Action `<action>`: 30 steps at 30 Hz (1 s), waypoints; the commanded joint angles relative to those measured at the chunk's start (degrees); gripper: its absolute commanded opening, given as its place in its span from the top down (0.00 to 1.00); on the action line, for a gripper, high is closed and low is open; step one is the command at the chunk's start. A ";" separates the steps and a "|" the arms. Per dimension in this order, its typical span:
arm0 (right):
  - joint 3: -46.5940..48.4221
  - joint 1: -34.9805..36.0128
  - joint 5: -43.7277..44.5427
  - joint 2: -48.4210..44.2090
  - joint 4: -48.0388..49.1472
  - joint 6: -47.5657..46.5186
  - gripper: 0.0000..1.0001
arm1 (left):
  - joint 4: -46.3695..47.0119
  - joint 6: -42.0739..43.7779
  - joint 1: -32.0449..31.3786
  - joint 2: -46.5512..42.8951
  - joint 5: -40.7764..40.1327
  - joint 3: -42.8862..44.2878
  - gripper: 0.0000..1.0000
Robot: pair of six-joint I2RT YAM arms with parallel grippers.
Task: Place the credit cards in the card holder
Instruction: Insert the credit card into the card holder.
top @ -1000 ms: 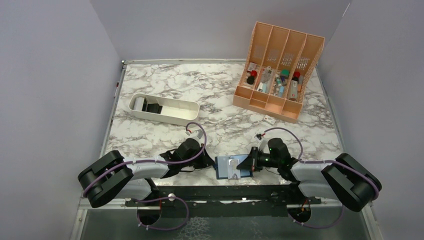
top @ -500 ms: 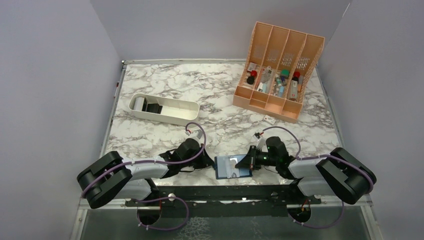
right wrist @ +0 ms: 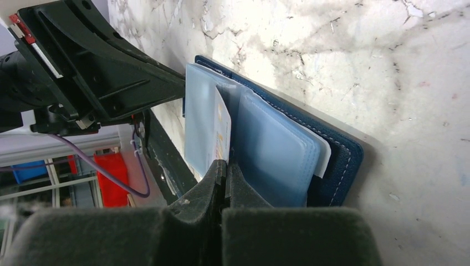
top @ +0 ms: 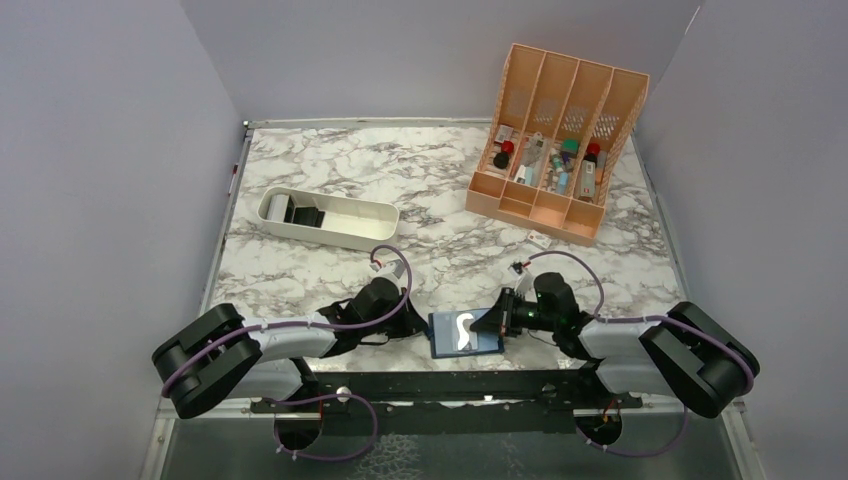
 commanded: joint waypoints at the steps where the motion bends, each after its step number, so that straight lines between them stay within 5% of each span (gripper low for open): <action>1: 0.75 0.32 2.84 0.52 -1.11 -0.49 0.99 | -2.54 0.59 -0.69 -0.92 -1.05 -1.27 1.00; 20: 3.52 4.95 3.81 8.95 3.04 2.30 0.99 | -2.31 0.18 -1.30 -0.88 -1.87 -1.40 1.00; 25: 4.96 6.62 5.24 10.54 1.22 2.53 0.88 | -2.19 0.05 -1.39 -0.95 -1.94 -1.41 1.00; 30: 7.32 6.66 10.58 4.35 -11.77 -0.50 0.73 | -2.20 0.14 -1.48 -1.28 -2.03 -1.64 1.00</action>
